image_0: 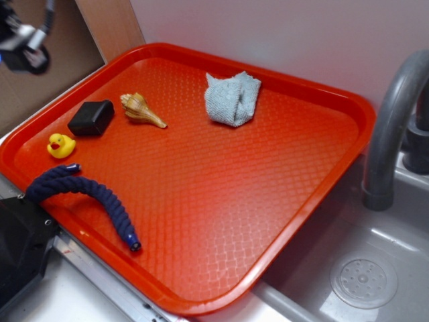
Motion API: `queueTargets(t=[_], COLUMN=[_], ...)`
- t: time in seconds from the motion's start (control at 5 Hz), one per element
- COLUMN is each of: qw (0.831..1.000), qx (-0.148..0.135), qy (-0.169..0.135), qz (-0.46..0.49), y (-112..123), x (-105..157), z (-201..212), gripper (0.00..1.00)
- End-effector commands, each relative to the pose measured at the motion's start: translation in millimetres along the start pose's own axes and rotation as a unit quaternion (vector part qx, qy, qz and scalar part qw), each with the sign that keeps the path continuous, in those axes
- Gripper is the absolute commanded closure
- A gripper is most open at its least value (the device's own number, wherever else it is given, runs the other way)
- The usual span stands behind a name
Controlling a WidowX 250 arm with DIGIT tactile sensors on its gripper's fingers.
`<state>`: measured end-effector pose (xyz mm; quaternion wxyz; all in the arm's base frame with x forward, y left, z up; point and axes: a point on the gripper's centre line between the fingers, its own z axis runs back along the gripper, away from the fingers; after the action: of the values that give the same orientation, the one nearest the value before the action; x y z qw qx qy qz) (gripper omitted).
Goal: Grab the yellow duck.
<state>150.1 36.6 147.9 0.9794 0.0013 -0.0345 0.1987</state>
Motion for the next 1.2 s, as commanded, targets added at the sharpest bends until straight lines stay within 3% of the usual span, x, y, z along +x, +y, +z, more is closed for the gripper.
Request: queueTargets(t=[0.0,0.4,0.6,0.8,1.0], qw=[0.999,0.999,0.997,0.995,0.994], qx=[0.01,0.021,0.013,0.051,0.06], qy=[0.006,0.046,0.081,0.085,0.092], qz=[0.032,0.011,-0.011,-0.009,-0.013], y=[35.4,48.0,44.7,46.8,46.7], x=[30.4,22.0,11.8,11.4,10.8], z=[-63.9,-96.6,-119.9,-139.0,-146.5], gripper=[0.0,0.0,0.0,0.0,1.0])
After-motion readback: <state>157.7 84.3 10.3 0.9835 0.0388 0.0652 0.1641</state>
